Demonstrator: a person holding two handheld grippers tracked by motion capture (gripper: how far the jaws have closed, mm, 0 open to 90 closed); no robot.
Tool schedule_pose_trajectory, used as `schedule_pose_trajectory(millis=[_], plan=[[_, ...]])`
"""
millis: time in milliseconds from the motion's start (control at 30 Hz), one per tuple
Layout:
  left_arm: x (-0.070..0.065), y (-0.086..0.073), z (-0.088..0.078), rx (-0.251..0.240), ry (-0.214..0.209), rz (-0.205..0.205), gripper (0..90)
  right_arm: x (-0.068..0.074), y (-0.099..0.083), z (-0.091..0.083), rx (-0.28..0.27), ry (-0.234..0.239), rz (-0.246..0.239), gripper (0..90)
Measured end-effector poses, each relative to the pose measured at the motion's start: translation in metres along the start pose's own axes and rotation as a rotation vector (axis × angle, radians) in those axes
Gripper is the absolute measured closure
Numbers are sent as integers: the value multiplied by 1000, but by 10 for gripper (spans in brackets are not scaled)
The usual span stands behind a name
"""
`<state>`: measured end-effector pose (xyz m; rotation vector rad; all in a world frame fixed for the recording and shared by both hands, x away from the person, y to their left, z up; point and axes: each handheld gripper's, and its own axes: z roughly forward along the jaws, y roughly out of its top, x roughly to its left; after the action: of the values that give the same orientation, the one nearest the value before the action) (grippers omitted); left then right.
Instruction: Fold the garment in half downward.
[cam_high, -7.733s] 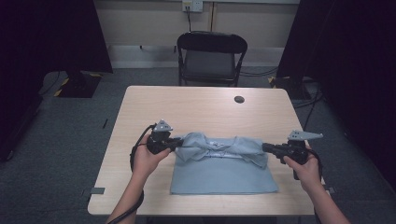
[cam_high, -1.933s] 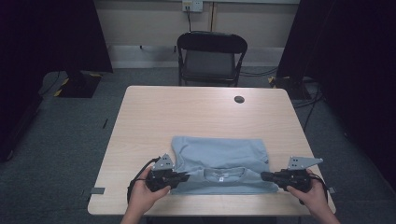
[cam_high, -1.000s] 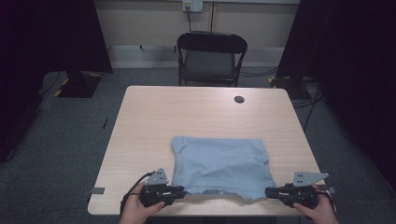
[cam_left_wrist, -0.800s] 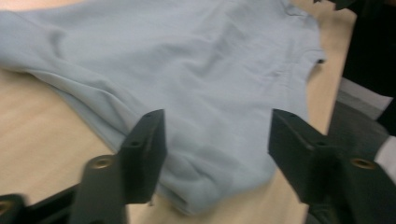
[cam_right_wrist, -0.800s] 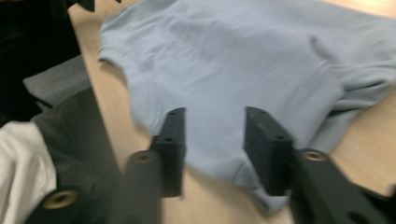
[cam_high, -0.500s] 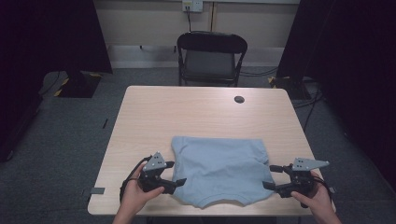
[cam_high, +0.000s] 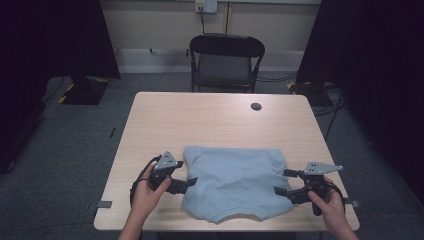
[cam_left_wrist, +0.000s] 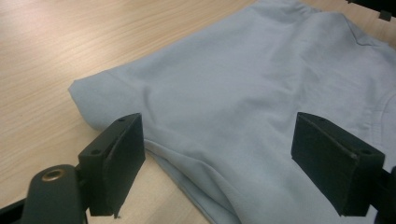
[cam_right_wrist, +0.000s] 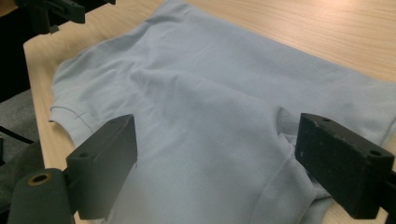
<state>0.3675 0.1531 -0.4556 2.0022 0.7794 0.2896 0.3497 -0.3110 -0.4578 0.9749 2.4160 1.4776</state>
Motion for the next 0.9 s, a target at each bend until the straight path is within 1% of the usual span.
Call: schedule_pose_trajectory(millis=[33, 133, 167, 200, 333, 467, 600, 700, 833, 900], plan=[[1, 0, 1, -1, 3, -2, 173, 0, 0, 1, 2, 9, 2, 126], [3, 1, 3, 7, 1, -6, 173, 3, 2, 5, 12, -3, -17, 126], [4, 1, 4, 13, 3, -1, 173, 4, 3, 6, 13, -3, -24, 126], [5, 1, 4, 9, 4, -1, 173, 5, 3, 7, 10, -8, -27, 126], [9, 3, 6, 5, 11, -19, 171, 7, 6, 12, 7, -6, -31, 126], [12, 4, 10, 26, 13, -7, 171, 10, 8, 18, 20, -16, -35, 126], [14, 6, 12, 23, 17, -12, 171, 15, 10, 25, 23, -14, -41, 125], [19, 8, 13, 29, 29, -19, 171, 19, 11, 30, 29, -9, -45, 125], [24, 8, 16, 42, 49, -16, 171, 26, 13, 36, 37, 0, -60, 125], [26, 10, 17, 38, 57, -16, 171, 29, 15, 39, 37, 8, -69, 124]])
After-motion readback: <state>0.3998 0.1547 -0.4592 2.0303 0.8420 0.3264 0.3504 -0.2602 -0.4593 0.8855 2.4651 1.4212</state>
